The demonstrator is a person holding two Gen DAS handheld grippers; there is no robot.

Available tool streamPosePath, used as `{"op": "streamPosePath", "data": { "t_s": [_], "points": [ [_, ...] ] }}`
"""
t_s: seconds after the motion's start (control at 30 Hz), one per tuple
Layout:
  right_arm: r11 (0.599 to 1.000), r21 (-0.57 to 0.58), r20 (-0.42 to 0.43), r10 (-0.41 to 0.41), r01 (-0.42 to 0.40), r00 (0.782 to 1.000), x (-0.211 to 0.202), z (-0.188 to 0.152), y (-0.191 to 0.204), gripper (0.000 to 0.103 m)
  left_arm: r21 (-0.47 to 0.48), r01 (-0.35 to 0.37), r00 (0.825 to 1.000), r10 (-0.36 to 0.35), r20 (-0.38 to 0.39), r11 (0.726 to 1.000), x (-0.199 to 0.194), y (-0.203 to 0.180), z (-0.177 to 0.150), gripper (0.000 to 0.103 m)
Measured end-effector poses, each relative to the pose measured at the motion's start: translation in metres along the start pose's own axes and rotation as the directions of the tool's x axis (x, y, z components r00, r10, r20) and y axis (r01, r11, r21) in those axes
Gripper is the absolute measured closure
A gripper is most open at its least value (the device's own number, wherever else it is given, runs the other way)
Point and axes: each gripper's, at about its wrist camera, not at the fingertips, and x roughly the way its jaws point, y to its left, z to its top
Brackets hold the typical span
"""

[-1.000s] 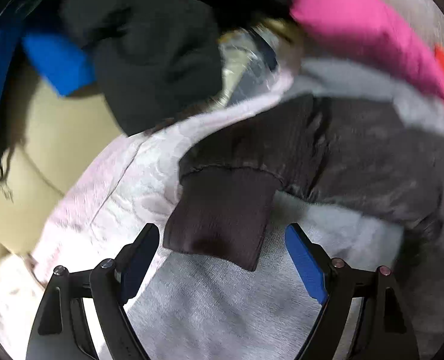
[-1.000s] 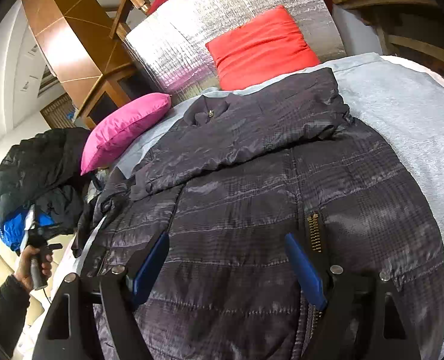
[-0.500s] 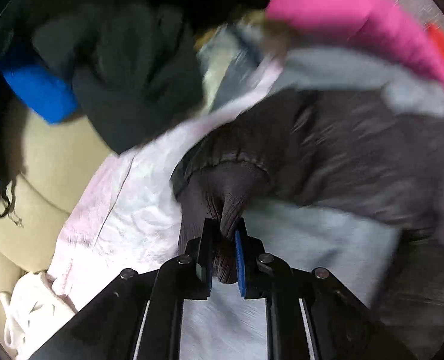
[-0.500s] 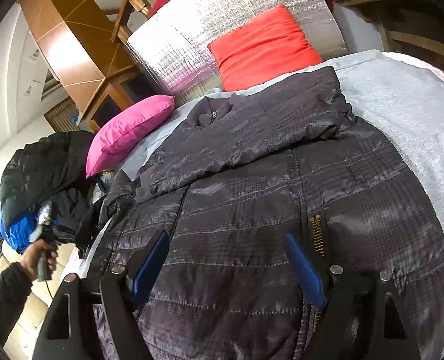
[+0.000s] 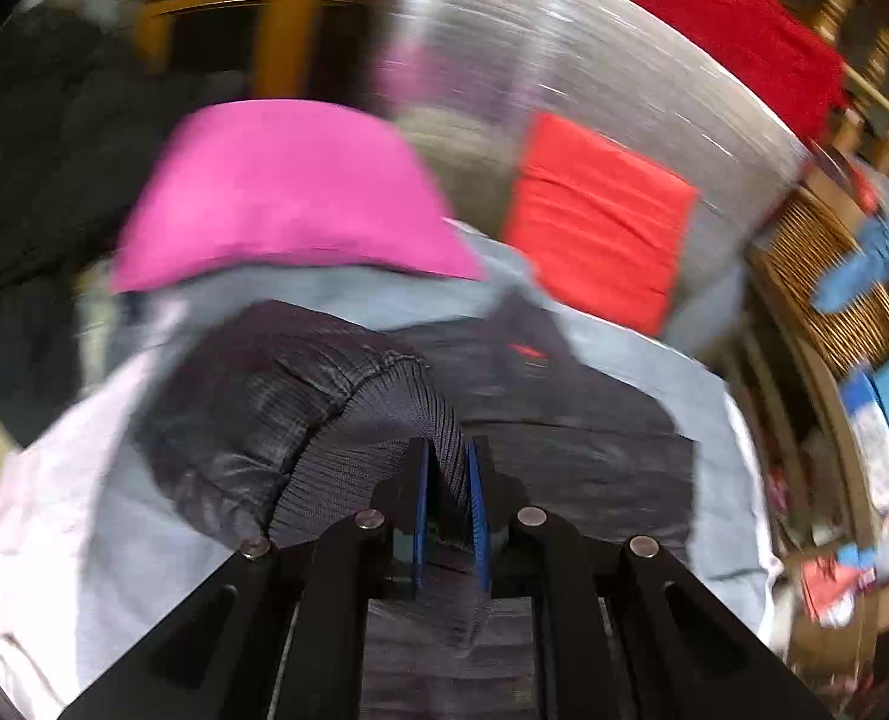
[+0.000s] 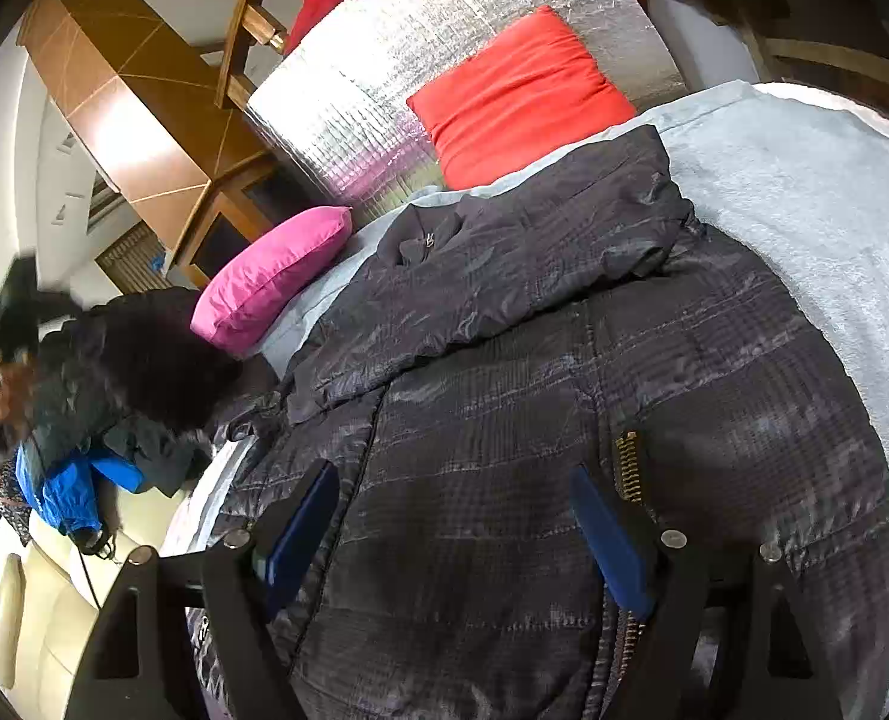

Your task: Fold large clothes

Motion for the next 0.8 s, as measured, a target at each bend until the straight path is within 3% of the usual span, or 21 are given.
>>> {"op": "streamPosePath", "data": {
  "t_s": [0.17,0.2,0.23,0.3,0.37,0.5,0.67,0.77,0.8],
  "points": [
    [1.0,0.01,0.007,0.011,-0.011,1.0,-0.002,0.002,-0.001,0.021,0.05,0.156,0.984,-0.151,-0.096,0.986,0.046,-0.085,-0.019,0.088],
    [1.0,0.015,0.011,0.014,-0.014,1.0,-0.003,0.003,-0.002,0.021,0.054,0.19,0.977,-0.183,-0.109,0.98,0.055,-0.097,-0.024,0.082],
    [1.0,0.021,0.011,0.018,-0.018,1.0,-0.002,0.003,-0.004,0.021,0.065,0.215,0.97,-0.205,-0.133,0.974,0.066,-0.111,-0.031,0.065],
    [0.999,0.035,0.006,0.03,-0.031,1.0,-0.002,0.004,-0.006,0.021,0.078,0.223,0.968,-0.211,-0.14,0.972,0.076,-0.126,-0.039,0.041],
    [0.998,0.048,0.006,0.038,-0.039,0.999,-0.003,0.005,-0.008,0.02,0.086,0.213,0.972,-0.202,-0.123,0.973,0.083,-0.129,-0.043,0.039],
    [0.997,0.067,0.027,0.046,-0.048,0.999,-0.008,0.009,-0.012,0.019,0.081,0.21,0.973,-0.2,-0.116,0.974,0.084,-0.103,-0.057,0.039],
    [0.984,0.141,0.008,0.107,-0.107,0.994,-0.009,0.01,-0.02,0.019,0.029,0.096,0.995,-0.095,-0.028,0.995,0.077,-0.031,-0.077,0.036],
    [0.942,0.275,-0.001,0.198,-0.19,0.98,-0.007,0.015,-0.025,0.018,-0.022,0.0,1.0,0.0,-0.016,1.0,0.085,0.021,-0.09,0.036],
    [0.898,0.357,-0.013,0.281,-0.258,0.96,0.0,0.017,-0.025,0.018,-0.047,-0.017,1.0,0.016,-0.019,0.999,0.089,0.035,-0.093,0.036]
  ]
}}
